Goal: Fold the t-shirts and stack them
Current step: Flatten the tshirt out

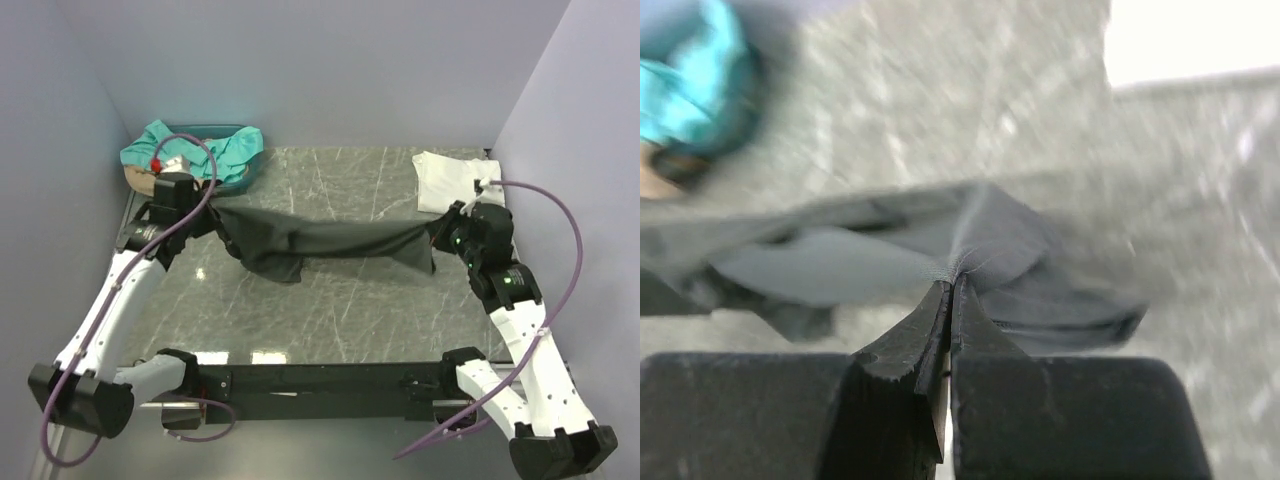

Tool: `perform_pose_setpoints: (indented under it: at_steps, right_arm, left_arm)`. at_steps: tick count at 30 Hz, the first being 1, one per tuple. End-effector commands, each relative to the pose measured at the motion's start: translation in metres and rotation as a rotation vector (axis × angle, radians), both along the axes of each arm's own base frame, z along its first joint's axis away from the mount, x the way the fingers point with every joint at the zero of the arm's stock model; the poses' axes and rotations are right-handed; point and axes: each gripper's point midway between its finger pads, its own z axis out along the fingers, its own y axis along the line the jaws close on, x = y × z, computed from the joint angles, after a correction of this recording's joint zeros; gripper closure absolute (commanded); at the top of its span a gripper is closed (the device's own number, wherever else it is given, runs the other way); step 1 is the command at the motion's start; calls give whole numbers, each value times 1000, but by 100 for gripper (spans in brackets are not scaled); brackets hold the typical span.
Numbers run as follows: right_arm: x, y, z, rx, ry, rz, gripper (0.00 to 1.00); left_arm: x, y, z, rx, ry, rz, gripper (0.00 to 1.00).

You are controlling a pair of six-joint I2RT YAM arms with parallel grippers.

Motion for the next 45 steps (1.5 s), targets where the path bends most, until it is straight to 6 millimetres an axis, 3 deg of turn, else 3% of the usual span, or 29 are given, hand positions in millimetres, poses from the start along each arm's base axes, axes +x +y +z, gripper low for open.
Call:
perform_pose_setpoints:
  at_steps: [1, 4, 7, 10, 12, 15, 17, 23, 27, 33, 41, 45]
  right_arm:
    - [-9, -12, -26, -25, 65, -57, 100]
    - [-8, -16, -27, -32, 58, -79, 100]
    - [-2, -16, -38, -44, 88, -84, 100]
    - [4, -13, -54, -41, 129, -77, 100]
    - [8, -10, -60, -30, 139, -70, 100]
    - [8, -7, -70, -17, 159, -62, 100]
    - [6, -6, -78, -12, 171, -61, 100]
    - [4, -4, -91, 0, 194, -61, 100]
    - [4, -5, -90, -9, 192, -58, 100]
    - [4, -3, -93, -4, 202, -53, 100]
    - [2, -4, -92, 15, 189, -63, 100]
    - [1, -3, -94, 14, 195, -58, 100]
  left_arm:
    - [-2, -9, -37, 2, 102, -79, 80]
    - [4, -6, -41, 43, 98, -99, 77]
    - [14, 4, -62, 87, 142, -92, 69]
    - [24, 9, -99, 124, 250, -60, 54]
    - [25, 12, -102, 125, 283, -29, 48]
    - [20, -10, -93, 64, 234, -94, 45]
    - [3, -36, -100, 12, 240, -182, 43]
    - [-63, -102, -158, -87, 415, -329, 43]
    - [-77, -100, -181, -82, 492, -275, 40]
    - [-74, -96, -192, -42, 548, -243, 40]
    - [-84, -93, -210, -61, 596, -200, 38]
    - [-71, -100, -215, -64, 564, -217, 39]
